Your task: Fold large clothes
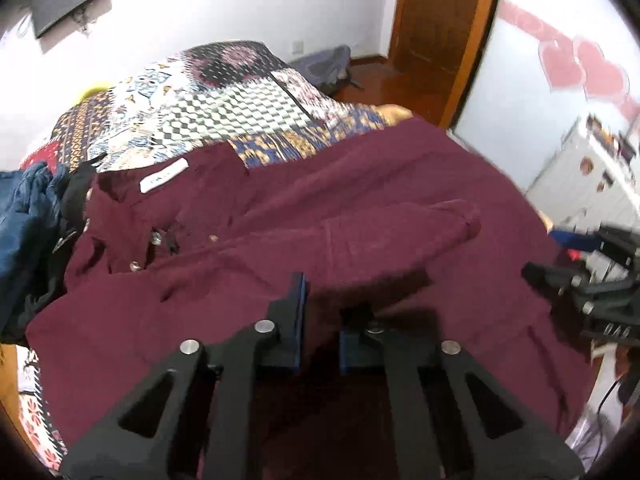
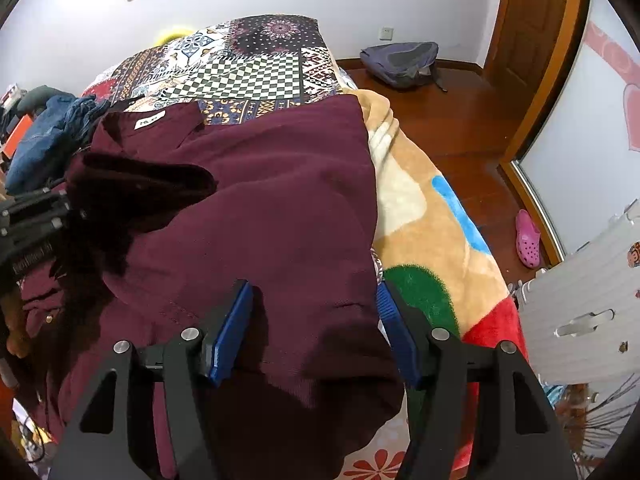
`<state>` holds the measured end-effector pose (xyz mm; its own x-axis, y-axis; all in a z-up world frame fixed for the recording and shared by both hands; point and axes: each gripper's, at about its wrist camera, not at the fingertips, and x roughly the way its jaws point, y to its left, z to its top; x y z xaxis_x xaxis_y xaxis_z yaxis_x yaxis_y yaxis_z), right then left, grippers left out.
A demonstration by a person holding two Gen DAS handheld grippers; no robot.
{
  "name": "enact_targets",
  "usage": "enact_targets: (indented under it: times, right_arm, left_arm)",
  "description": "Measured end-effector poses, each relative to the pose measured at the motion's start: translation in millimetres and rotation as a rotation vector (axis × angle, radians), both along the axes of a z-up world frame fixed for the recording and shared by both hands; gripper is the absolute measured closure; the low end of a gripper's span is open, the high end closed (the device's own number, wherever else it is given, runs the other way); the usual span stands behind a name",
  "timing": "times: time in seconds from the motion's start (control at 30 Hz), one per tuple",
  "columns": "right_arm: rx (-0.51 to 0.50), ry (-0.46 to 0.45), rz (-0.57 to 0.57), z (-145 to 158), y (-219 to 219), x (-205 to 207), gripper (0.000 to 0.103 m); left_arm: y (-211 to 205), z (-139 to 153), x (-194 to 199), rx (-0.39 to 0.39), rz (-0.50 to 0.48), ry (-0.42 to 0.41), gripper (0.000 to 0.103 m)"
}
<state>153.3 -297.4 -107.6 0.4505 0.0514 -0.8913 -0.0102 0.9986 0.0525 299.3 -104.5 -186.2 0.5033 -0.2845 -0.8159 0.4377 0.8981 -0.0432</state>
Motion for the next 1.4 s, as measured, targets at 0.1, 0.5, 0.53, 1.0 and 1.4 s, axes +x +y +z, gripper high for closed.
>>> enact_targets:
  times: [0.1,0.5,0.53,1.0,1.4]
  right_arm:
    - [-0.008,-0.003,0.014,4.5,3.5,1.8,0.042]
    - [-0.052,-0.152,0.084,49.4,37.2,23.4,0.041]
    - [-0.050,-0.150,0.088,47.6,41.4,25.9,0.038]
    - [-0.069,-0.005,0.142,-3.4,69.7,27.6,0.036]
    - [-0.055,-0.010,0.124,-2.2,68.2,21.1,0.035]
  left_arm:
    - [26.4,23.4,1.1,-0.089,0.063,-0.030,0.096]
    - [167.7,108.0,-32.6,-0.186,0.370,-0.280,0.099]
    - [173.7,108.8,-35.0,-0.180,0.382,-0.289,0.099]
    - [255.5,12.3,-65.1,-0.099,0.531,-0.075,0.090]
    - [284.2,-43.9,-105.5,-0.038,0.656,0.070,0.043]
